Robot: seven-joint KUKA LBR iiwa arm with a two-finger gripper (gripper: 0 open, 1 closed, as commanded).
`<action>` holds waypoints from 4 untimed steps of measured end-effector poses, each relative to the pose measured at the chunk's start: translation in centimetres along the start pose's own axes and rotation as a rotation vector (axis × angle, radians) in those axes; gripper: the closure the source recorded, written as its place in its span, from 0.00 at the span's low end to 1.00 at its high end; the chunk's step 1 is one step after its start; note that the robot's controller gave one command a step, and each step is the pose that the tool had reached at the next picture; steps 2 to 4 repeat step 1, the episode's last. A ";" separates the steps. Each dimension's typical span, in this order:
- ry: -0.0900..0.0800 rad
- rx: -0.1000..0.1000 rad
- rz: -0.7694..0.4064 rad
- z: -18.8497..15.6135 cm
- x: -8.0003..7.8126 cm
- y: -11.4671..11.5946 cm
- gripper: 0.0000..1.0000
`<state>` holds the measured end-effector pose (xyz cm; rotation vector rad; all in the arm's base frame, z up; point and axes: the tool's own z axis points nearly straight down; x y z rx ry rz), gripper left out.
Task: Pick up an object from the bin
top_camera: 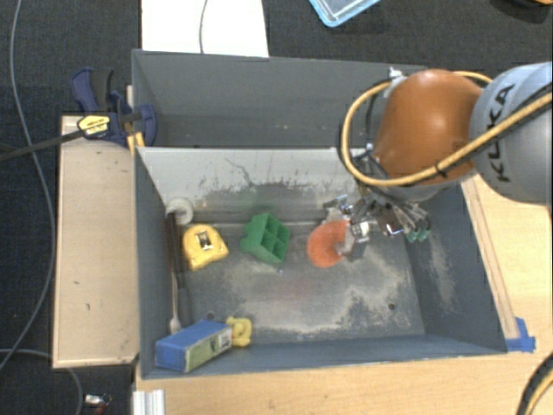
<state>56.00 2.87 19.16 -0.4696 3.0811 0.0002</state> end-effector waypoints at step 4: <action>-0.001 0.000 0.002 -1.1 0.0 0.0 1.00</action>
Offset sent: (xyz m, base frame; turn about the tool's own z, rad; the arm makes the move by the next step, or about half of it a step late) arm 0.0003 0.0001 0.0431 0.0015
